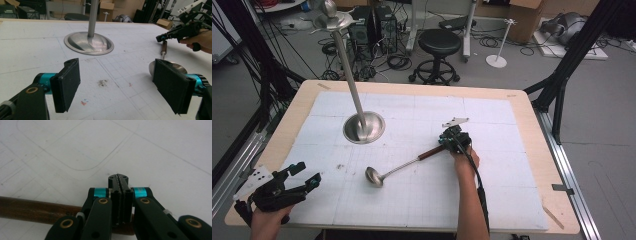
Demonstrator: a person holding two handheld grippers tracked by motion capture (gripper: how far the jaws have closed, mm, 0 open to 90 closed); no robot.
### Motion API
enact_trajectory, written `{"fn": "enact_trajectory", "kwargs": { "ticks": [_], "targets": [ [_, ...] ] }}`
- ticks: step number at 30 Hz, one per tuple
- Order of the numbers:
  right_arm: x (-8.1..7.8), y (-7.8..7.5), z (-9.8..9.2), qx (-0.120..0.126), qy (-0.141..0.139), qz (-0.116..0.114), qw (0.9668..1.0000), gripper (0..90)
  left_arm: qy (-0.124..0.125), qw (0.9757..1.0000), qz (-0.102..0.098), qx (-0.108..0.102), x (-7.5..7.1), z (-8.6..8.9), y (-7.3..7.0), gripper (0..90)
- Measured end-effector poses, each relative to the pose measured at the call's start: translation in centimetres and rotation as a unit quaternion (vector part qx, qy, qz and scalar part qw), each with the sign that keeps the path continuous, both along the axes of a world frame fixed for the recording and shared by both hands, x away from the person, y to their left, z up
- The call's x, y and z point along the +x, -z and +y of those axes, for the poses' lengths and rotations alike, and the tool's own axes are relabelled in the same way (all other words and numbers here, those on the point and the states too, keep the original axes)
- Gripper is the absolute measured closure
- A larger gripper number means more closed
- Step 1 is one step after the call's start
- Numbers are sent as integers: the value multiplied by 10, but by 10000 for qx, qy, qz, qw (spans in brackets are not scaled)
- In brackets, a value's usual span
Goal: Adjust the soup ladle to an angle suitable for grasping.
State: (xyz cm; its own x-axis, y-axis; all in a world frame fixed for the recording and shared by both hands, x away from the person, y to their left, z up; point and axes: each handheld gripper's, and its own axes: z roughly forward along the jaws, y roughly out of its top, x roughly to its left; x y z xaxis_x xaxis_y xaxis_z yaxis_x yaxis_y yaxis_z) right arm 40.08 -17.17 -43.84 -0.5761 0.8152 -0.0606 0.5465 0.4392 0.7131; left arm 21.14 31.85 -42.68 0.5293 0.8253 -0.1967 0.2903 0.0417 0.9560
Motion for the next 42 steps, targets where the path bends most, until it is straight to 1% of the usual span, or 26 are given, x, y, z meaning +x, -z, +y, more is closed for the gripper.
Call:
{"fn": "enact_trajectory", "kwargs": {
  "ticks": [2, 3, 4, 5, 6, 7, 8, 9, 10, 11, 12, 13, 14, 15, 17, 18, 20, 22, 25, 26, 27, 29, 30, 35, 40, 42],
  "targets": [
    [-1, -4, -8, 97, 218, -34, 9997, 893, 6, 10000, -2, 2, 0, 0, 0, 228],
    [-1, -4, -8, 97, 218, -34, 9997, 893, 7, 10000, 6, 2, 0, 1, 0, 228],
    [-2, -7, -19, 74, 465, -45, 9989, 893, 4, 10000, 0, -6, 0, 1, 0, 229],
    [-2, -7, -19, 74, 465, -45, 9989, 893, 6, 10000, -5, -23, 0, 1, 0, 229],
    [-3, -9, -29, 58, 616, 4, 9981, 893, 7, 10000, 2, -22, 0, 1, 0, 229],
    [-3, -9, -29, 58, 616, 4, 9981, 893, 16, 10000, 2, -19, 1, 1, 0, 229],
    [-4, -8, -35, 26, 669, 95, 9977, 893, 34, 10000, 7, -12, 2, 0, 0, 229],
    [-4, -8, -35, 26, 669, 95, 9977, 893, 34, 10000, 7, -12, 2, 0, 0, 229],
    [-7, -4, -38, -38, 644, 111, 9979, 893, 44, 10000, 12, -14, 2, -1, 0, 229],
    [-8, -2, -38, 35, 645, 168, 9978, 893, 44, 10000, 12, -14, 2, -1, 0, 229],
    [-8, -2, -38, 35, 645, 168, 9978, 893, 53, 10000, 17, -14, 2, -1, 0, 229],
    [-10, 1, -37, 78, 519, 147, 9985, 892, 69, 10000, 12, -11, 2, -2, 0, 229],
    [-10, 2, -35, 80, 500, 129, 9986, 893, 69, 10000, 12, -11, 2, -2, 0, 229],
    [-10, 2, -34, 45, 436, 77, 9990, 892, 69, 10000, 13, -13, 2, -2, 0, 229],
    [-10, 2, -32, 44, 423, 56, 9991, 893, 58, 10000, 17, -13, 2, -1, 0, 229],
    [-10, 2, -28, -31, 337, 46, 9994, 893, 52, 10000, 10, -28, 2, -1, 0, 229],
    [-10, 2, -27, -74, 345, 36, 9994, 893, 46, 10000, 21, -19, 2, 0, 0, 229],
    [-11, 2, -28, 27, 363, 90, 9993, 893, 43, 10000, 28, -33, 3, 1, 0, 229],
    [-11, 2, -27, 72, 337, 108, 9993, 893, 54, 10000, 48, -28, 4, 1, 1, 229],
    [-13, 3, -22, 56, 236, 69, 9997, 893, 52, 10000, 44, -25, 4, 0, 1, 229],
    [-13, 3, -22, 56, 236, 69, 9997, 893, 69, 10000, 49, -16, 5, 0, 1, 229],
    [-14, 3, -15, 87, 150, 84, 9998, 893, 77, 10000, 50, -14, 5, -1, 1, 229],
    [-16, 4, -8, 144, 77, 83, 9998, 893, 85, 10000, 47, -15, 5, -1, 1, 230],
    [-22, 5, 7, 182, -12, 58, 9998, 893, 87, 10000, 38, -11, 4, -1, 0, 230],
    [-24, 5, 16, 264, -42, 83, 9996, 893, 84, 10000, 36, -28, 4, 0, 0, 230],
    [-26, 6, 24, 276, -126, 52, 9995, 893, 80, 10000, 35, -21, 4, 0, 0, 230]
  ]
}}
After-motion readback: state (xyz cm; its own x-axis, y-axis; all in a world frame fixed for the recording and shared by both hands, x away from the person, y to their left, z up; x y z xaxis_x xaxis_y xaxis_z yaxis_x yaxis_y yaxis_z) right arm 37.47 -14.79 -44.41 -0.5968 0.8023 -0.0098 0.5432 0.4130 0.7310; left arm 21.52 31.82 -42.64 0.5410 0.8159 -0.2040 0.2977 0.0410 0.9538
